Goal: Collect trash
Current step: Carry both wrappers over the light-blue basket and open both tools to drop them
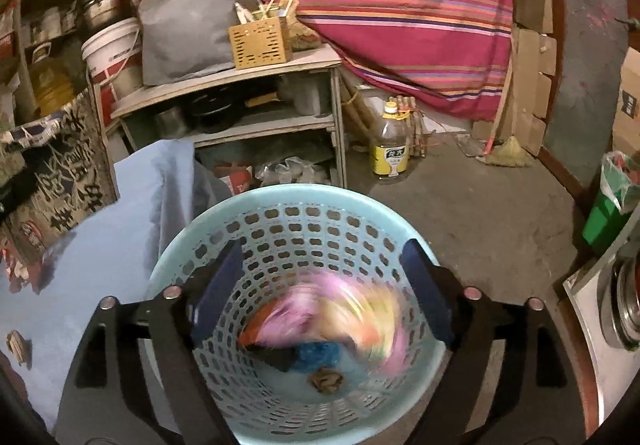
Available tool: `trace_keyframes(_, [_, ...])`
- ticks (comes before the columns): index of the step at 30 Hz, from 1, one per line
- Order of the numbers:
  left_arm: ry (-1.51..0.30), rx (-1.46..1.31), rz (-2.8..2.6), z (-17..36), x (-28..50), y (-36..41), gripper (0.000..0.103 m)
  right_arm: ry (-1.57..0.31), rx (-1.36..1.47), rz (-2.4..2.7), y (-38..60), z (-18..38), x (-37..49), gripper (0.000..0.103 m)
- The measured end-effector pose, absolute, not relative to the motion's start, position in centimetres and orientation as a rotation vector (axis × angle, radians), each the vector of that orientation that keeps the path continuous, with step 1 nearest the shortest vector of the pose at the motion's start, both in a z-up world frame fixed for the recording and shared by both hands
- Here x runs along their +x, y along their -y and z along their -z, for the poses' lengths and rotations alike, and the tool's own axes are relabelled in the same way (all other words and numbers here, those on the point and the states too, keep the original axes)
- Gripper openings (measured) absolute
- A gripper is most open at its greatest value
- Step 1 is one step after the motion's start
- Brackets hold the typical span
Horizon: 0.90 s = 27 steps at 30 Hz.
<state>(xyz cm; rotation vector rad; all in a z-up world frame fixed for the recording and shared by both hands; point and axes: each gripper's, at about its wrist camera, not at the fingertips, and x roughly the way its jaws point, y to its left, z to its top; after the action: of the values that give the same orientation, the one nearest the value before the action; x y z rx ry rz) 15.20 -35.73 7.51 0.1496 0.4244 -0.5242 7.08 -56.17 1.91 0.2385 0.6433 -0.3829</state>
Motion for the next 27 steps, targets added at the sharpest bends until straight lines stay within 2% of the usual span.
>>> trace_keyframes(1, [-0.428, 0.153, 0.532, -7.3, 15.1, 36.1, 0.012, -0.633, 0.247, 0.388, 56.4, -2.1, 6.7, 0.093])
trace_keyframes(3, [-0.434, 0.163, 0.546, -6.8, 15.0, 37.1, 0.012, -0.608, 0.256, 0.402, 56.7, -2.5, 6.0, 0.096])
trace_keyframes(18, [-0.584, 0.191, 0.628, -0.9, 16.8, 43.3, 0.015, -0.574, 0.308, 0.439, 58.4, -4.0, 3.2, 0.097])
trace_keyframes(19, [-0.593, 0.186, 0.63, -0.7, 16.9, 43.3, 0.026, -0.577, 0.302, 0.44, 58.3, -4.0, 3.2, 0.097])
trace_keyframes(20, [-0.597, 0.178, 0.629, -0.7, 17.0, 43.1, 0.049, -0.581, 0.295, 0.442, 58.2, -3.9, 3.3, 0.097])
trace_keyframes(22, [-0.566, 0.166, 0.607, -0.9, 16.7, 42.5, 0.07, -0.59, 0.281, 0.445, 58.2, -3.8, 3.4, 0.097])
trace_keyframes(27, [-0.542, 0.19, 0.587, -1.8, 16.0, 41.0, 0.07, -0.593, 0.276, 0.452, 58.1, -3.7, 3.6, 0.097])
